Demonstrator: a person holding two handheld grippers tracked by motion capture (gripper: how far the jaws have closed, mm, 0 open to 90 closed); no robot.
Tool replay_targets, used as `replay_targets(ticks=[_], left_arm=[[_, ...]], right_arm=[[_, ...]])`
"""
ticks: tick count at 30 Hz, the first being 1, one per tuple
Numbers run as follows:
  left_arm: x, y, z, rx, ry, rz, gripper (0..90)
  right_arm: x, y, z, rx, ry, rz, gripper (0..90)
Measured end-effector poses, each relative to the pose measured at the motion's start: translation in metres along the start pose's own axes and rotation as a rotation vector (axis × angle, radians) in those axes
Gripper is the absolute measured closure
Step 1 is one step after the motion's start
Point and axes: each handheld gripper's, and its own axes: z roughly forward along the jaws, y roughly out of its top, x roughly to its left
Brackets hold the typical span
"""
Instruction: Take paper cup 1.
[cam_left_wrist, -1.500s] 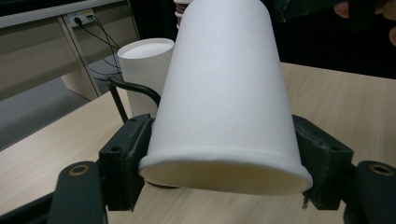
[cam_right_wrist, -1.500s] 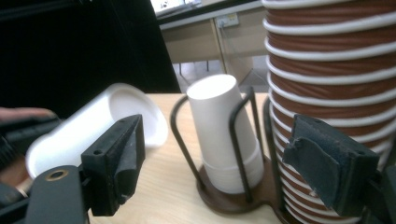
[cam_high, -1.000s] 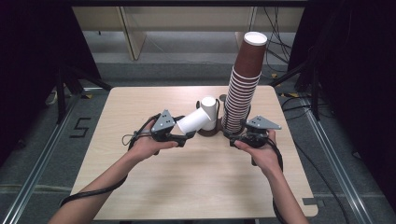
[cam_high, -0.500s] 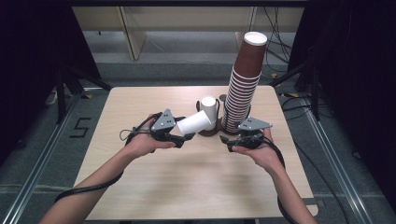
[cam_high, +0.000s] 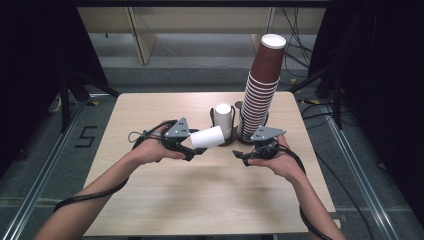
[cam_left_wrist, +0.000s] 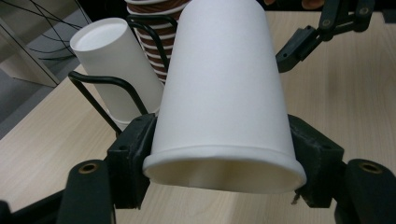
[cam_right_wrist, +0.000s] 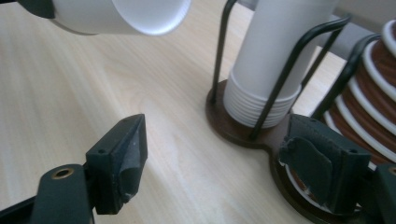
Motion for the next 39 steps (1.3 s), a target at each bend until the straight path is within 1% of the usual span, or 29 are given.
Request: replay_targets(ticks=[1, 2, 3, 4, 5, 6, 7, 8, 10, 11, 12, 13, 15, 16, 17, 19, 20, 21, 22, 24, 25, 26, 30, 31, 32, 34, 35, 38, 39], left_arm=[[0.000, 0.000, 0.000, 0.020, -0.010, 0.011, 32.1], [0.000, 0.000, 0.001, 0.030, -0.026, 0.021, 32.1], [0.000, 0.001, 0.001, 0.049, -0.034, 0.034, 32.0], [-0.001, 0.001, 0.002, 0.065, -0.044, 0.045, 31.9], [-0.001, 0.002, 0.002, 0.086, -0.052, 0.060, 31.9], [-0.002, 0.002, 0.003, 0.095, -0.061, 0.061, 31.8], [-0.002, 0.002, 0.003, 0.115, -0.065, 0.077, 31.7], [-0.002, 0.003, 0.004, 0.125, -0.070, 0.074, 31.7], [-0.001, 0.004, 0.004, 0.166, -0.085, 0.091, 31.6], [-0.002, 0.004, 0.004, 0.177, -0.087, 0.104, 31.5], [-0.001, 0.005, 0.005, 0.190, -0.091, 0.128, 31.4], [-0.002, 0.006, 0.005, 0.202, -0.094, 0.137, 31.4], [-0.002, 0.007, 0.006, 0.212, -0.111, 0.160, 31.3], [-0.002, 0.009, 0.006, 0.231, -0.129, 0.172, 31.3], [-0.002, 0.009, 0.007, 0.226, -0.136, 0.177, 31.3], [-0.002, 0.010, 0.008, 0.246, -0.152, 0.195, 31.2], [-0.003, 0.010, 0.009, 0.247, -0.159, 0.199, 31.2], [-0.003, 0.011, 0.009, 0.258, -0.166, 0.210, 31.2], [-0.004, 0.010, 0.010, 0.253, -0.171, 0.208, 31.2], [-0.005, 0.011, 0.010, 0.260, -0.179, 0.214, 31.2], [-0.006, 0.011, 0.011, 0.253, -0.182, 0.204, 31.2], [-0.005, 0.012, 0.011, 0.264, -0.186, 0.222, 31.2], [-0.005, 0.013, 0.011, 0.268, -0.208, 0.221, 31.2], [-0.005, 0.014, 0.011, 0.274, -0.212, 0.221, 31.2], [-0.005, 0.014, 0.012, 0.273, -0.217, 0.221, 31.2], [-0.004, 0.014, 0.013, 0.276, -0.223, 0.218, 31.2], [-0.004, 0.015, 0.013, 0.283, -0.228, 0.217, 31.2], [-0.003, 0.016, 0.013, 0.310, -0.237, 0.230, 31.2], [-0.002, 0.018, 0.013, 0.324, -0.243, 0.247, 31.2]], right_arm=[[-0.001, 0.001, 0.000, 0.001, 0.002, -0.023, 22.4], [-0.001, 0.001, 0.000, 0.001, 0.002, -0.023, 22.4], [0.000, 0.001, 0.001, 0.011, 0.016, -0.008, 22.4], [0.001, 0.002, 0.001, 0.024, 0.032, -0.013, 22.4], [0.001, 0.002, 0.001, 0.024, 0.032, -0.013, 22.4], [0.000, 0.002, 0.002, 0.022, 0.038, -0.042, 22.4], [-0.001, 0.002, 0.002, 0.026, 0.042, -0.047, 22.4], [0.000, 0.002, 0.003, 0.038, 0.053, -0.036, 22.4], [0.000, 0.002, 0.003, 0.047, 0.064, -0.050, 22.5], [0.002, 0.003, 0.003, 0.062, 0.074, -0.046, 22.5], [0.002, 0.003, 0.003, 0.072, 0.094, -0.072, 22.6], [0.002, 0.003, 0.003, 0.072, 0.094, -0.072, 22.6], [0.003, 0.004, 0.003, 0.090, 0.120, -0.085, 22.6], [0.001, 0.005, 0.004, 0.080, 0.131, -0.132, 22.8], [0.001, 0.006, 0.004, 0.088, 0.139, -0.135, 22.8], [0.002, 0.006, 0.004, 0.104, 0.169, -0.133, 22.8], [-0.001, 0.007, 0.004, 0.099, 0.168, -0.172, 22.8], [0.000, 0.008, 0.004, 0.119, 0.197, -0.190, 22.8], [0.000, 0.008, 0.004, 0.119, 0.197, -0.190, 22.8], [-0.001, 0.009, 0.003, 0.129, 0.231, -0.214, 22.8], [-0.001, 0.009, 0.003, 0.130, 0.235, -0.219, 22.7], [-0.002, 0.009, 0.004, 0.130, 0.243, -0.225, 22.7], [-0.004, 0.010, 0.004, 0.133, 0.269, -0.250, 22.6], [-0.005, 0.010, 0.004, 0.154, 0.290, -0.254, 22.4], [-0.005, 0.010, 0.004, 0.154, 0.290, -0.254, 22.4], [-0.006, 0.011, 0.005, 0.186, 0.294, -0.285, 22.3], [-0.006, 0.011, 0.005, 0.186, 0.294, -0.285, 22.3], [-0.007, 0.012, 0.007, 0.212, 0.320, -0.301, 22.4], [-0.006, 0.012, 0.006, 0.233, 0.321, -0.283, 22.3]])
